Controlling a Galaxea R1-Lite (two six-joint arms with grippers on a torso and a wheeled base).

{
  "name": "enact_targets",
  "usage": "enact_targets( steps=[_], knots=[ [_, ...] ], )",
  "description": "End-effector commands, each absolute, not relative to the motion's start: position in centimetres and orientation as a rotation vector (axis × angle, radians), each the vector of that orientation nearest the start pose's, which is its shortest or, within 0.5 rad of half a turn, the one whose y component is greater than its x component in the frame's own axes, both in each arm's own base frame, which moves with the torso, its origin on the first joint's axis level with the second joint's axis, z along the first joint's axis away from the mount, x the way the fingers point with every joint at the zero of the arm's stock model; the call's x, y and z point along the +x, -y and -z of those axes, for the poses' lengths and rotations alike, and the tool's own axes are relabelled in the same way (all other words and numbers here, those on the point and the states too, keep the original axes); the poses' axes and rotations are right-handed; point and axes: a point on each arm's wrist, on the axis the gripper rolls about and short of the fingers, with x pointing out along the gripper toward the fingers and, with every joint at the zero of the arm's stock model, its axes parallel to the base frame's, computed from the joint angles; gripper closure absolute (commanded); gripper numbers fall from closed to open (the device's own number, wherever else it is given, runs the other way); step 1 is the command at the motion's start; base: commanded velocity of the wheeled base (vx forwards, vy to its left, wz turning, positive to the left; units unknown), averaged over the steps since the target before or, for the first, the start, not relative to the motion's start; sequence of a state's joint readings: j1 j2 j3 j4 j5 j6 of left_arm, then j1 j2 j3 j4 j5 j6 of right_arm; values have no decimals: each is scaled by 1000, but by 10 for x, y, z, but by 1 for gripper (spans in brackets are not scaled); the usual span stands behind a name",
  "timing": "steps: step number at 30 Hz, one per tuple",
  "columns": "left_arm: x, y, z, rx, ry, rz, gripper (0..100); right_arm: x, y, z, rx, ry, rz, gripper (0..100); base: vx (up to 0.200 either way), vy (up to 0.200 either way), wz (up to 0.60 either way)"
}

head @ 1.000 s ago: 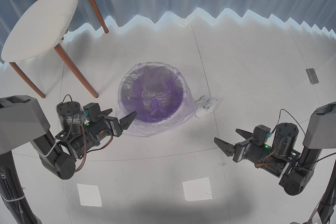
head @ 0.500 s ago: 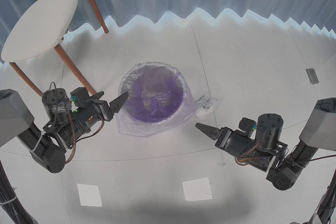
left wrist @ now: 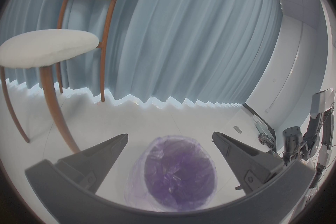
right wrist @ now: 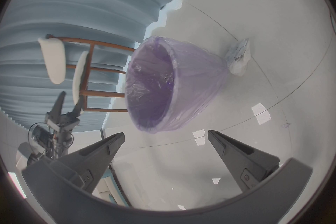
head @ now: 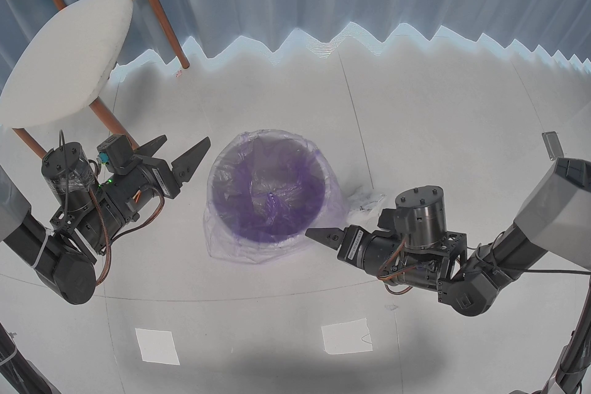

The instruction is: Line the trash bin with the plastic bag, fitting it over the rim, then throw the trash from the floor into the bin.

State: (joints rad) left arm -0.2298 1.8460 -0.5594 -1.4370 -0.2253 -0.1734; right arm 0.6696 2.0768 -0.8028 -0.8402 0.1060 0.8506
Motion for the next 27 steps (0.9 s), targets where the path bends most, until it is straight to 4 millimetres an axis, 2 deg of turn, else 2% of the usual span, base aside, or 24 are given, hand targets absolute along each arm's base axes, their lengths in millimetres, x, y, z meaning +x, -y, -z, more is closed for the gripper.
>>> enact_targets(
  steps=[1,7,13,20,22,24,27],
  knots=[
    [289,87,-167,-176,169,509,0,295,-239,-77,703,-766,-490,0,200,0,0],
    [285,99,-171,-180,227,548,0,307,-253,-72,749,-842,-436,0,33,0,0],
    [280,99,-176,-182,241,553,0,318,-267,-65,812,-968,-306,0,0,0,0],
    [276,105,-175,-185,234,574,0,331,-274,-46,798,-995,-248,0,0,0,0],
    [276,105,-176,-187,240,564,0,337,-278,-31,776,-993,-218,0,0,0,0],
    [275,105,-177,-188,243,558,0,342,-280,-23,765,-976,-192,0,0,0,0],
    [276,105,-176,-187,237,558,0,346,-281,-22,765,-963,-184,0,0,0,0]
  ],
)
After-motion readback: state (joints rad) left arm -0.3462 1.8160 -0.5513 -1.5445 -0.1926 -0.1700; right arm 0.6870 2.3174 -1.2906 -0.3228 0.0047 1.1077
